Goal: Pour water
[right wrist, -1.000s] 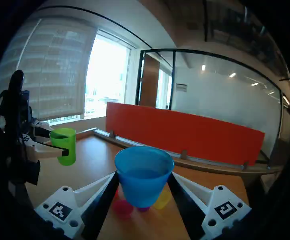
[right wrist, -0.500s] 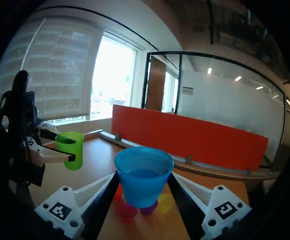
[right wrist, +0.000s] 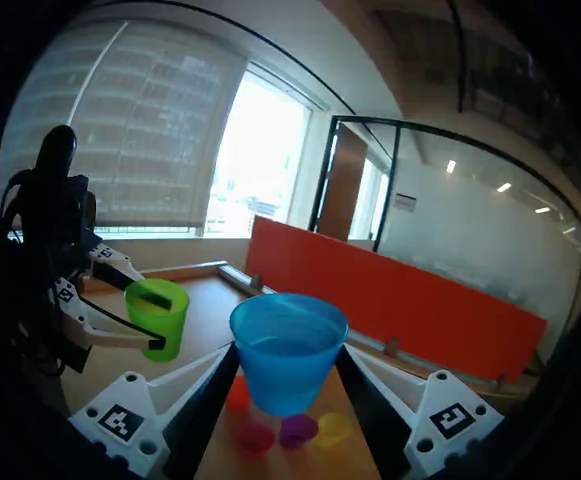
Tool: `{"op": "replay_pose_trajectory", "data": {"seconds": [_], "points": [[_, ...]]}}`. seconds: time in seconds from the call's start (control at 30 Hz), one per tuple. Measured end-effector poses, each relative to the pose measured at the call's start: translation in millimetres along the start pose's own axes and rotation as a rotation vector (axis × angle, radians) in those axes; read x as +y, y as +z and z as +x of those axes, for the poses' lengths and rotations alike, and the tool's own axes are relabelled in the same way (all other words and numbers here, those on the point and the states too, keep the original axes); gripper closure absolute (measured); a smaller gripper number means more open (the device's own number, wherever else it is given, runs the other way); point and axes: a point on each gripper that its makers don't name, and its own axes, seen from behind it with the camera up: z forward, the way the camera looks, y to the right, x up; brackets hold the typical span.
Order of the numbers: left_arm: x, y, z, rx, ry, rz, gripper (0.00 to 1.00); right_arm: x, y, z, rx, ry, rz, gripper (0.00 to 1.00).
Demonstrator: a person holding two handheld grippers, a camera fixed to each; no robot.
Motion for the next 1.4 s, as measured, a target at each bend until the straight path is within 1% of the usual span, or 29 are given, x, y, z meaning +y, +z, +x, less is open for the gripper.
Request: {"op": "replay_pose_trajectory", "data": {"seconds": [0.2, 0.57, 0.77, 0.97, 1.07, 1.4], "points": [[5.3, -2.0, 1.7, 0.000, -0.022, -0.013, 0.17, -7.8, 7.6, 13.5, 0.014, -0.056, 0.043, 0.13], [14.9, 0.3, 1.1, -0.007, -0.030, -0.033, 0.17, -23.0, 21.9, 30.0, 0.030, -0.171, 0.109, 0.13], [15.0, -0.2, -1.1, -0.013, -0.030, -0.034, 0.16, -25.9, 27.7, 34.7, 0.034, -0.218, 0.129, 0.13], [14.3, -1.0, -1.5, -0.015, -0.033, -0.033, 0.16, -28.2, 32.6, 37.7, 0.034, -0.285, 0.139, 0.13], [14.1, -1.3, -1.7, -0.015, -0.034, -0.032, 0.17, -30.3, 34.5, 40.1, 0.036, -0.308, 0.146, 0.13], [15.6, 1.2, -2.9, -0.017, -0.028, -0.033, 0.17, -38.9, 39.7, 41.0, 0.031, -0.408, 0.185, 0.13]]}}
